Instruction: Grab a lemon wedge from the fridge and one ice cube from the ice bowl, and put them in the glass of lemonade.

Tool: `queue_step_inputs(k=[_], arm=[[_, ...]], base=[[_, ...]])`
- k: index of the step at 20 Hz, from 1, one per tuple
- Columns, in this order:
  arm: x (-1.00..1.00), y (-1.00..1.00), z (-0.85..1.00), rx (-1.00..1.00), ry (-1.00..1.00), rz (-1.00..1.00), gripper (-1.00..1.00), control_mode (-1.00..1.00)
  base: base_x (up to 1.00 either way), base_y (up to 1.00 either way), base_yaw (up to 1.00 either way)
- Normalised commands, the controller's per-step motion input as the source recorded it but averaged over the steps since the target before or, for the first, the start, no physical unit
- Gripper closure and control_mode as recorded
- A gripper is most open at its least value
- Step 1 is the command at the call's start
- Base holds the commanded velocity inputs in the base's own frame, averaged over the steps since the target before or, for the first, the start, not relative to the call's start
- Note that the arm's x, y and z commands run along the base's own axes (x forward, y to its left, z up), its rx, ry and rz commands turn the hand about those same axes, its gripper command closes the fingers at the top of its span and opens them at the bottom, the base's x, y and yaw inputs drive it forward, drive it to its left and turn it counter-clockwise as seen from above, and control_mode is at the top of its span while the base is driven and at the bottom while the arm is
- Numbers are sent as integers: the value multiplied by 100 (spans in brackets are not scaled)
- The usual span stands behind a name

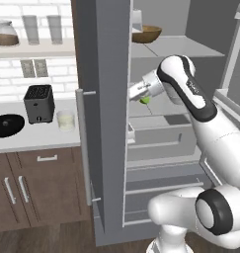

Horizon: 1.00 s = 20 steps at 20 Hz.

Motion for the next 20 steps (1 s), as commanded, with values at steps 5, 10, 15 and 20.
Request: queue_step_inputs(k=[5,10,15,20], arm=[[12,69,-22,2,-13,1,-100,-100],[3,52,1,1,-15,0,-100,-100],[-11,-48,35,2,0,-5,-100,-100],[2,-92,30,0,5,-14,-100,-100]], base=[[0,0,0],[0,0,0],[0,0,0],[0,0,0]])
